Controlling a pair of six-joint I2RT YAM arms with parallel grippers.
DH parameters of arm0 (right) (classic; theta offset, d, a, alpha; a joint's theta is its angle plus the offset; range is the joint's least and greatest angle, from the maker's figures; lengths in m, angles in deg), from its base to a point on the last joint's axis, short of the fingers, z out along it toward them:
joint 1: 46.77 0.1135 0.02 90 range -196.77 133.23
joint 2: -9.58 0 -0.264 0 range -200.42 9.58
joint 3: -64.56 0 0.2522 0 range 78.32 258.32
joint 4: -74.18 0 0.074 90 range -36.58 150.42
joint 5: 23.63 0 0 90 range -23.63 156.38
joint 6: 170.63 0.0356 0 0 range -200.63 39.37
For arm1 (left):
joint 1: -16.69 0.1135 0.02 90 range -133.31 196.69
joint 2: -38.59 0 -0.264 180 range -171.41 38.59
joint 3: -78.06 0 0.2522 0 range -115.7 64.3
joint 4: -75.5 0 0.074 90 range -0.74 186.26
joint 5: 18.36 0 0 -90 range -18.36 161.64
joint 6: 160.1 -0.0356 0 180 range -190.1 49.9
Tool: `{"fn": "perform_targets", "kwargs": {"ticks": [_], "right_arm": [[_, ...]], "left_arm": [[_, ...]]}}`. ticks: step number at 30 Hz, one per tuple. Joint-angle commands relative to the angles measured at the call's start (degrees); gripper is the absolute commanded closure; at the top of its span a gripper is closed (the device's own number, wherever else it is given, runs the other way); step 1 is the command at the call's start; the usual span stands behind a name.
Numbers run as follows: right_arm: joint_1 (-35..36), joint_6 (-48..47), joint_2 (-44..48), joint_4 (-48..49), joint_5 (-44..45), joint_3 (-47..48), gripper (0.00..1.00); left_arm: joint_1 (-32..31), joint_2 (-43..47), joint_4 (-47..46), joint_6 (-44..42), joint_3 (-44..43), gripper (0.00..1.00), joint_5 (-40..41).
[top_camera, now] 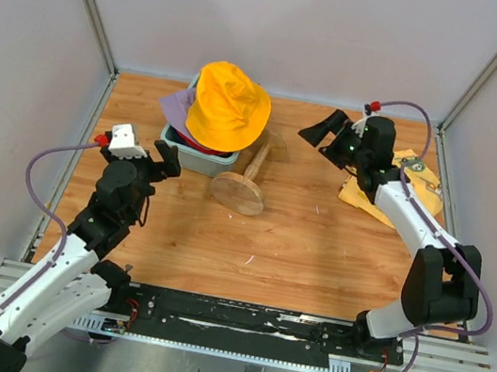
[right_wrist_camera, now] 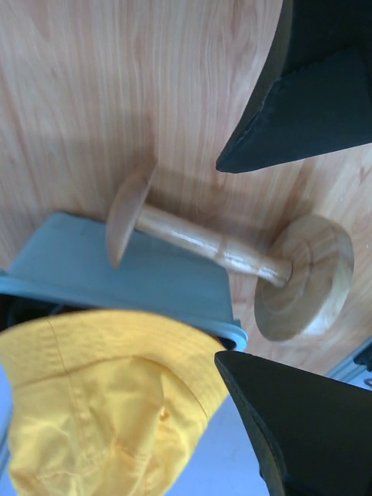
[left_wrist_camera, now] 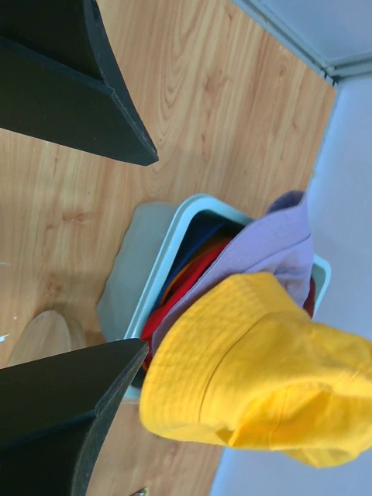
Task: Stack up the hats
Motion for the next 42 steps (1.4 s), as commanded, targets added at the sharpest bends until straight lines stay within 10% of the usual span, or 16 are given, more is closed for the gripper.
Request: {"fn": "perform_targets", "kwargs": {"ticks": [1, 17, 34, 42], "right_arm": [[5.9, 6.4, -3.3, -2.8, 4.3, 4.0, 0.0], [12.6, 11.1, -20.3, -4.9, 5.9, 13.0, 0.28], [16.7, 13.9, -33.0, -0.3, 4.7, 19.8, 0.37], [17.8, 13.8, -34.6, 2.3, 6.9, 18.4, 0.7]], "left_arm": [[-5.8, -3.5, 0.2, -4.9, -3.4, 0.0, 6.3], [-13.0, -13.5, -0.6, -2.9, -6.9, 0.0, 7.5], [-15.9, -14.9, -1.9, -3.1, -7.4, 0.0, 7.7], [-16.4, -13.4, -1.3, -3.0, -6.4, 0.0, 7.6]]}}
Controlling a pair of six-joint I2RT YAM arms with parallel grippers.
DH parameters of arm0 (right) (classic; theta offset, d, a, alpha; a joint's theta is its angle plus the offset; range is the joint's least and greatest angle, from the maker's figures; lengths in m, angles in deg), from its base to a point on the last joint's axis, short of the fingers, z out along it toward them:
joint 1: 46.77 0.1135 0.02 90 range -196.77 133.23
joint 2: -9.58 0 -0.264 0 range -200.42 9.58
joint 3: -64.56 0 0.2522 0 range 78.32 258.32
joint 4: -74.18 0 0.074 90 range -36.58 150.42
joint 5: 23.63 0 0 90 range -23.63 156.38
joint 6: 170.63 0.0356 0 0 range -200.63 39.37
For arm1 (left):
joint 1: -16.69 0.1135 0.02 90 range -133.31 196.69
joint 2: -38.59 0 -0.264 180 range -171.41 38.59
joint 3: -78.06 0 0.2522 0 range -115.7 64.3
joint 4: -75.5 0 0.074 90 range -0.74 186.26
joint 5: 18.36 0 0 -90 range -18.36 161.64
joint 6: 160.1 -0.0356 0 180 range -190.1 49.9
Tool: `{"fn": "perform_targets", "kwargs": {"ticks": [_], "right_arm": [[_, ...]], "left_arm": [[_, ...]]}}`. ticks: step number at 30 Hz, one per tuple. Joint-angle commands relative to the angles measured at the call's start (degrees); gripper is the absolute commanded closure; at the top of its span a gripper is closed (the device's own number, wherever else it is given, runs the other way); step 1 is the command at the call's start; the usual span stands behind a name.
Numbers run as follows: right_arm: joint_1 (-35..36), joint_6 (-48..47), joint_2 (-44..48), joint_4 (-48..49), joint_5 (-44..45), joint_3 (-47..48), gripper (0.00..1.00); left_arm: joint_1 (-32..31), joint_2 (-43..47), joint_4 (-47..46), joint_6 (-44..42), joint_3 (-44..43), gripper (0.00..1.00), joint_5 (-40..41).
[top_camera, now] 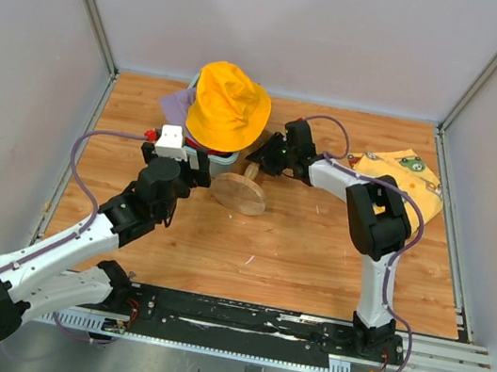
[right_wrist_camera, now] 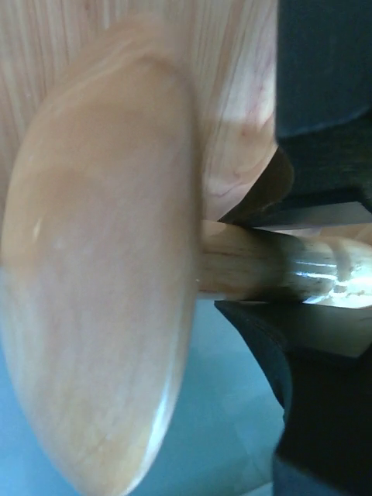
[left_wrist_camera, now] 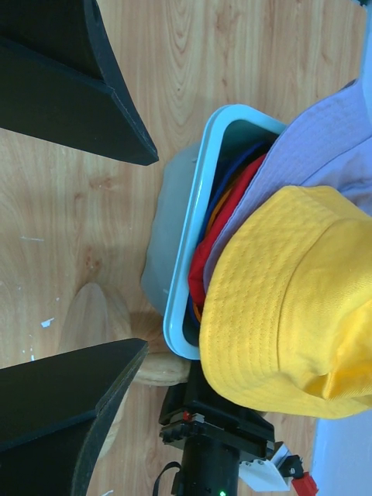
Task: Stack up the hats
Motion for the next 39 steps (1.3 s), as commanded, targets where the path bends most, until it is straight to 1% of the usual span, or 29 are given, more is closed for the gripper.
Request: {"fn": "perform_targets", "kwargs": {"ticks": [1, 4, 8, 9, 14, 17, 20, 23, 27, 31, 35, 39], "right_arm": [[1.1, -0.5, -0.2, 2.1, 2.4, -0.2, 0.75], [1.2, -2.6, 1.6, 2.3, 3.4, -1.5, 0.83], [1.3, -7.6, 5.3, -1.5, 5.7, -1.9, 0.97], [1.3, -9.0, 6.3, -2.6, 6.3, -1.9, 0.99], [1.3, -17.8, 14.1, -8.0, 11.9, -2.8, 0.99], [1.2, -23.0, 18.5, -7.7, 16.9, -4.9, 0.99], [1.2, -30.1, 22.5, -4.0, 22.4, -6.5, 0.99], [1.3, -38.5, 24.0, 1.7, 27.1, -7.0, 0.99], [1.3, -46.1, 25.1, 14.0, 31.4, -11.3, 0.99], [1.4, -49.1, 23.7, 22.6, 33.1, -16.3, 0.99], [2.5, -48.9, 22.7, 30.5, 35.8, -23.7, 0.99], [6.2, -51.6, 24.5, 38.4, 41.4, -31.1, 0.99]], "left_arm": [[-0.7, 1.8, -1.2, -0.1, -0.8, 0.0, 0.8], [-0.7, 2.2, -0.9, 0.0, -1.1, 0.0, 0.8], [-0.8, 2.4, -0.6, 1.2, -1.8, 0.0, 0.5], [-0.9, 2.5, -0.5, 1.6, -2.0, 0.0, 0.4], [-1.2, 2.2, -1.5, 2.7, -3.0, 0.0, 0.4], [-1.2, 0.9, -2.6, 3.0, -4.1, 0.0, -0.5], [-1.2, -1.7, -3.6, 4.1, -5.7, 0.0, -3.3], [-1.6, -4.7, -4.2, 5.5, -6.9, 0.0, -5.4], [-2.4, -7.3, -5.2, 6.2, -7.1, 0.0, -6.3], [-2.6, -8.1, -5.7, 6.3, -6.4, 0.0, -6.5], [-2.6, -7.5, -6.9, 5.7, -5.1, 0.0, -6.6], [-2.8, -7.1, -7.5, 5.5, -4.4, 0.0, -6.0]]}}
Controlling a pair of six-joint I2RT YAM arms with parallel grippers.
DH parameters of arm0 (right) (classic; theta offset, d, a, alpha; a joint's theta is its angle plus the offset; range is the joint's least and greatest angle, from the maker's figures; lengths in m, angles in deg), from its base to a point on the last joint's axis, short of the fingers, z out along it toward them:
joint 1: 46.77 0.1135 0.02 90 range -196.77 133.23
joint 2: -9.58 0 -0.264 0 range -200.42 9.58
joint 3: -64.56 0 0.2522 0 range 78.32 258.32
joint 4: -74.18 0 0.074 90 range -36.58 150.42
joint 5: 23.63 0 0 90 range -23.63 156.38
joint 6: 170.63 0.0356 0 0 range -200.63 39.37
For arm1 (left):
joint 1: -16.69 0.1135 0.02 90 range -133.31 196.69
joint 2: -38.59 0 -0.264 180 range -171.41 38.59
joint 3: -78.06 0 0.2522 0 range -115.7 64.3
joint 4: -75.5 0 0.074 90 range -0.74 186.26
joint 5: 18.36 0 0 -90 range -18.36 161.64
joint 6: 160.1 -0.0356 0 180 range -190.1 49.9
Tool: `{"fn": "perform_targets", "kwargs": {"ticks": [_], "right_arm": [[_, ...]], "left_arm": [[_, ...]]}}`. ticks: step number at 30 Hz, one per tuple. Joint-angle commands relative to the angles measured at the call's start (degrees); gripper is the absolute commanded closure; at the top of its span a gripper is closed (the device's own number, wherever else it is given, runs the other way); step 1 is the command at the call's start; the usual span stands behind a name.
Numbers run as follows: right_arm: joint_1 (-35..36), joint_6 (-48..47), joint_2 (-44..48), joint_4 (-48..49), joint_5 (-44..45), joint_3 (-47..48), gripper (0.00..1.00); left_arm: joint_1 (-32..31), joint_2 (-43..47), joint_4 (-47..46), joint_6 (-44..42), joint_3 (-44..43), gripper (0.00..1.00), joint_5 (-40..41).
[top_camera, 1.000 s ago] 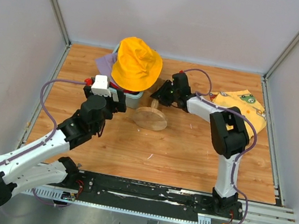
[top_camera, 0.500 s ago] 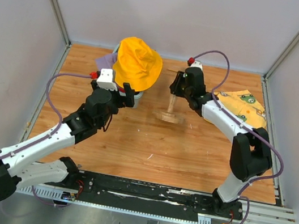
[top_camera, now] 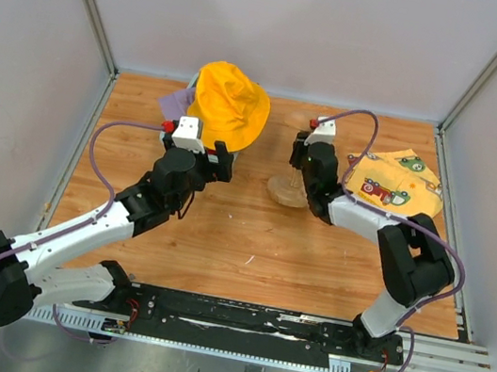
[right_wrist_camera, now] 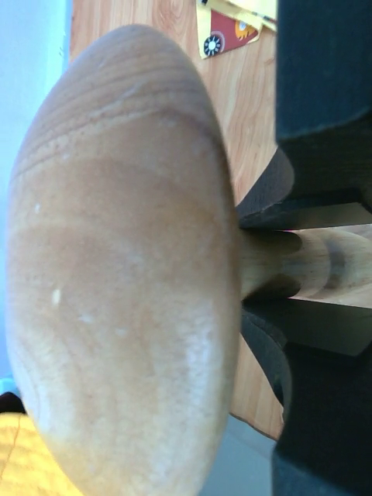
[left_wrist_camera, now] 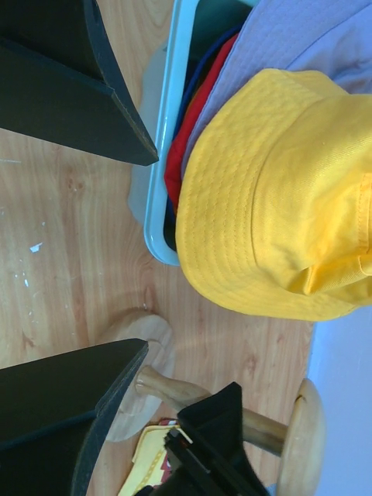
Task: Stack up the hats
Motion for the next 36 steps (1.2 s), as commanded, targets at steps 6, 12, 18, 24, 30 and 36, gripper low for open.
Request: {"fn": "perform_targets", "kwargs": {"ticks": [6, 12, 18, 24, 30, 36], "right_arm": [[9.3, -6.9, 5.6, 16.0, 15.5, -14.5, 0.82], [10.8, -3.8, 8.8, 19.3, 17.9, -23.8, 0.52], [11.3, 0.4, 13.9, 12.1, 18.7, -28.1, 0.21], [11.7, 1.5, 19.7, 5.7, 18.6, -30.5, 0.01], [12.2, 6.0, 30.5, -11.3, 17.7, -30.0, 0.02], [13.2, 12.3, 41.2, -31.4, 17.0, -27.9, 0.01]], "left_arm": [[-2.6, 0.4, -4.4, 0.5, 2.2, 0.0, 1.0], [-4.2, -2.1, -5.8, 1.8, 2.1, 0.0, 1.6], [-4.2, -4.0, -5.4, 5.0, 0.1, 0.0, 0.5], [-4.2, -5.7, -5.9, 7.5, -1.7, 0.0, 0.2], [-4.2, -6.9, -4.2, 9.3, -5.7, 0.0, 0.3], [-4.2, -5.7, -1.0, 11.6, -10.2, 0.0, 2.6]]}}
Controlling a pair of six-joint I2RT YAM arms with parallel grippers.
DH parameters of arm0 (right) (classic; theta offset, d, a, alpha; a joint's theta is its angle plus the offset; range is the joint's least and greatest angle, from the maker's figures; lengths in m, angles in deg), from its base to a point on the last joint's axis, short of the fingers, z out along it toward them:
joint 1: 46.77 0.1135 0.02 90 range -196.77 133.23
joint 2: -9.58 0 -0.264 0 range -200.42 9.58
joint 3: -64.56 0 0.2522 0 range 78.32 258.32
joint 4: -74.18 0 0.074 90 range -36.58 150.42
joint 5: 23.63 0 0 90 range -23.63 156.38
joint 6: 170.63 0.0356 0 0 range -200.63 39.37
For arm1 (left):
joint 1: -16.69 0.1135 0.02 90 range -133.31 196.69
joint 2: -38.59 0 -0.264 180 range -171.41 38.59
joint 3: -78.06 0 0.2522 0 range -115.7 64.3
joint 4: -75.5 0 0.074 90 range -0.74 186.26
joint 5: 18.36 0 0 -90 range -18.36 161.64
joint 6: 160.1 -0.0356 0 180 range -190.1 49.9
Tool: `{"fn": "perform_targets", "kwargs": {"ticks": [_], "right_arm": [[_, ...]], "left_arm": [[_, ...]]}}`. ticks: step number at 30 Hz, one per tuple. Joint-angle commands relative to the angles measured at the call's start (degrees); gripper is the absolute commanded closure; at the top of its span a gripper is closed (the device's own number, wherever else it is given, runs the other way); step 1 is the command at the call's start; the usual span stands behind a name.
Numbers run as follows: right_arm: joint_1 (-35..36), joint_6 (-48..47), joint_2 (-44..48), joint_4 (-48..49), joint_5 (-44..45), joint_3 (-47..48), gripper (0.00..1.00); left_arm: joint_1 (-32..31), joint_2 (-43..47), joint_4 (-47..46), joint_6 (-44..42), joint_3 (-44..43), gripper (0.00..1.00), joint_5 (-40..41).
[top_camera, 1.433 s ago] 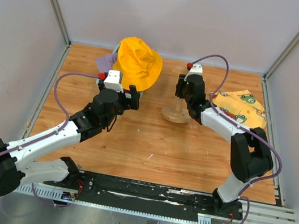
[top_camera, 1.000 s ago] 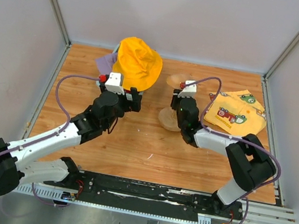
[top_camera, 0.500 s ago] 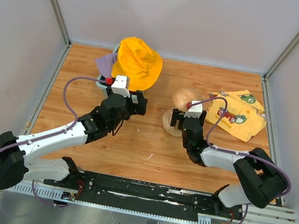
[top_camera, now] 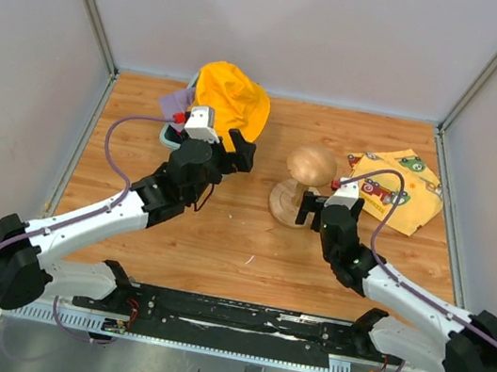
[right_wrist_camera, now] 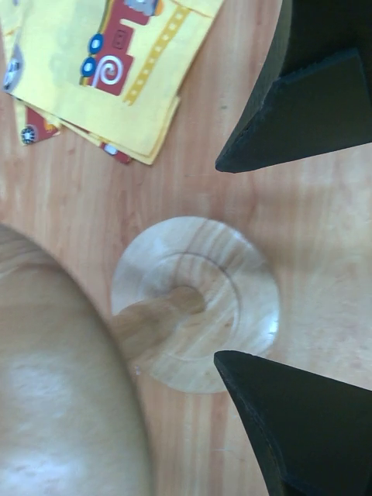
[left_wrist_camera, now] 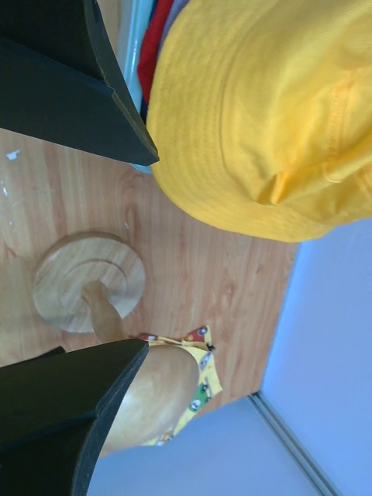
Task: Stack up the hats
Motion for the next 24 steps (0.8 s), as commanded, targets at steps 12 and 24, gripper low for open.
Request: {"fn": "perform_targets", "kwargs": {"ticks": [12, 24], "right_arm": [[10.0, 9.8, 24.7, -46.9, 7.3, 14.4, 0.01], [6.5, -11.8, 11.3, -13.9, 3.4, 34.6, 0.02]], "left_arm": [[0.6, 5.5, 11.0, 0.7, -13.8, 0.0, 17.5], [21.2, -6.6, 19.2, 1.9, -32.7, 0.0, -5.2]]}}
